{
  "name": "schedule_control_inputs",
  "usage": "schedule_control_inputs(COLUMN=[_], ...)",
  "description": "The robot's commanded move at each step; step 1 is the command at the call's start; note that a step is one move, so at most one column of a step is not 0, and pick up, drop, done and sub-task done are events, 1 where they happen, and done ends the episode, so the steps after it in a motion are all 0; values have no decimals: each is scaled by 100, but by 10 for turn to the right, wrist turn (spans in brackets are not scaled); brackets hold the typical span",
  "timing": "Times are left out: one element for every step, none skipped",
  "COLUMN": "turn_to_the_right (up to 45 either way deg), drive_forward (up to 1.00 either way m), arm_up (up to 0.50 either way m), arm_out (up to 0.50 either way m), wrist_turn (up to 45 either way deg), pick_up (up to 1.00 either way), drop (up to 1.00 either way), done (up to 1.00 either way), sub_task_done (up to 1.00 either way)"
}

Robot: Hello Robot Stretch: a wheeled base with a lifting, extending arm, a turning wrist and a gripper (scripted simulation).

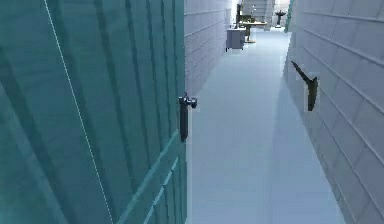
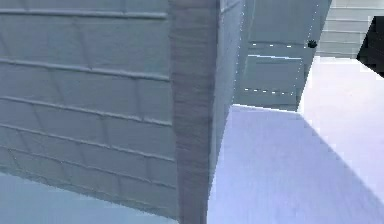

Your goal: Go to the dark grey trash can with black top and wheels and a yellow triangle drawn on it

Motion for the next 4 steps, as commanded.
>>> schedule_control_inputs(turn_to_the_right=[450, 450, 150, 0], drive_forward=[0, 0, 0, 5], arm_up=[0, 0, 0, 0], arm_out=[0, 0, 0, 0], wrist_turn=[0, 0, 0, 0], pick_up=[0, 0, 0, 0], drop=[0, 0, 0, 0], done=[0, 0, 0, 0], sub_task_done=[0, 0, 0, 0])
